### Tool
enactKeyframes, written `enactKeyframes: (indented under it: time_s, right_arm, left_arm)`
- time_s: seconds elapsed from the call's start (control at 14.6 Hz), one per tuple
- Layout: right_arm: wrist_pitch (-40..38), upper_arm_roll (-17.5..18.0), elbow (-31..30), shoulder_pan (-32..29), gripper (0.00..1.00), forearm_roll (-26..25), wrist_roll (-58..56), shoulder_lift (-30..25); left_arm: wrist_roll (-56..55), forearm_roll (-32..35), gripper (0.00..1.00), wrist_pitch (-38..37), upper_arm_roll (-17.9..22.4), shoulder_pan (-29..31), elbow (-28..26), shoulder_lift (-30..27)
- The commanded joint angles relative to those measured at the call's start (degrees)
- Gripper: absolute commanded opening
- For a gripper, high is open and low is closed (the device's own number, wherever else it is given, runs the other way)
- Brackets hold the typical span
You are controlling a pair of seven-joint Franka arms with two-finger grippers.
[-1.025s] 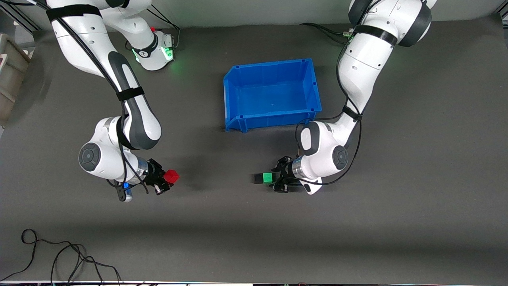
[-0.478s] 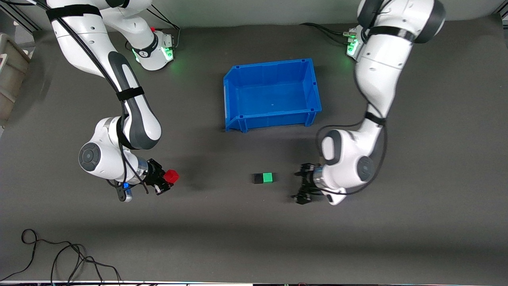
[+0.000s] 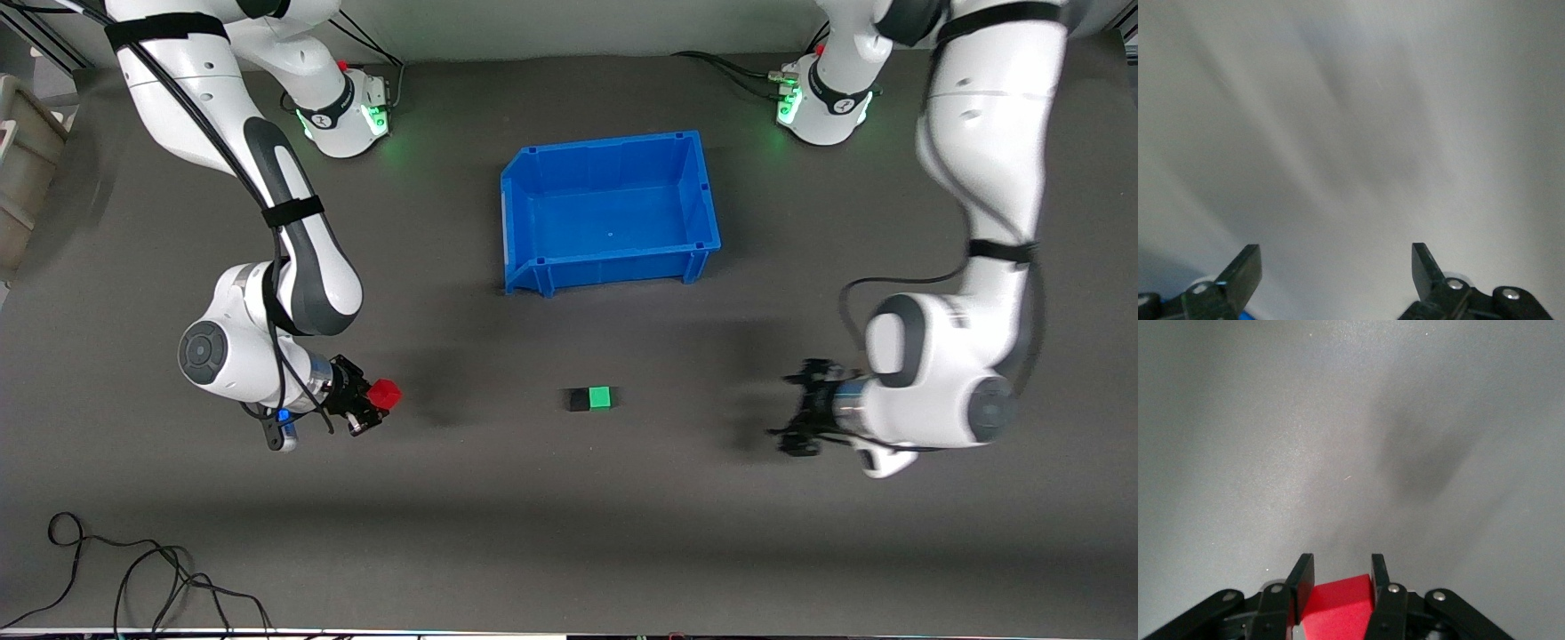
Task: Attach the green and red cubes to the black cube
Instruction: 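Raise the left gripper away while the right gripper carries the red cube, then lower the red cube with the right gripper beside the black cube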
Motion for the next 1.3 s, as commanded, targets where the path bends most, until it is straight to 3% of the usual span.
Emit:
enactKeyframes:
  time_s: [0.0, 0.41, 0.61, 0.75, 1.23]
  right_arm:
    - [-12.1, -0.4, 14.5, 3.6, 0.00, -3.8, 27.4, 4.3]
    - [-12.1, -0.4, 15.0, 3.6, 0.00, -3.6, 27.5, 4.7]
    - [-12.1, -0.4, 15.6, 3.6, 0.00, -3.3, 30.5, 5.8]
    - [-12.0, -0.4, 20.4, 4.4, 0.00, -3.8, 36.5, 9.4]
    - [-10.7, -0.5, 30.6, 12.8, 0.00, -4.2, 50.7, 19.9]
  left_arm:
    - [9.8, 5.8, 1.00, -7.2, -0.2, 3.6, -1.5, -5.8]
    - [33.3, 11.2, 1.00, -19.6, -0.2, 10.1, -1.5, -15.5]
    - [33.8, 11.8, 1.00, -20.5, -0.6, 8.9, -1.8, -17.9]
    - [35.4, 14.0, 1.00, -21.6, -0.7, 8.1, -2.3, -19.7]
    - [54.0, 16.8, 1.00, -18.6, -0.7, 7.0, -2.7, -21.7]
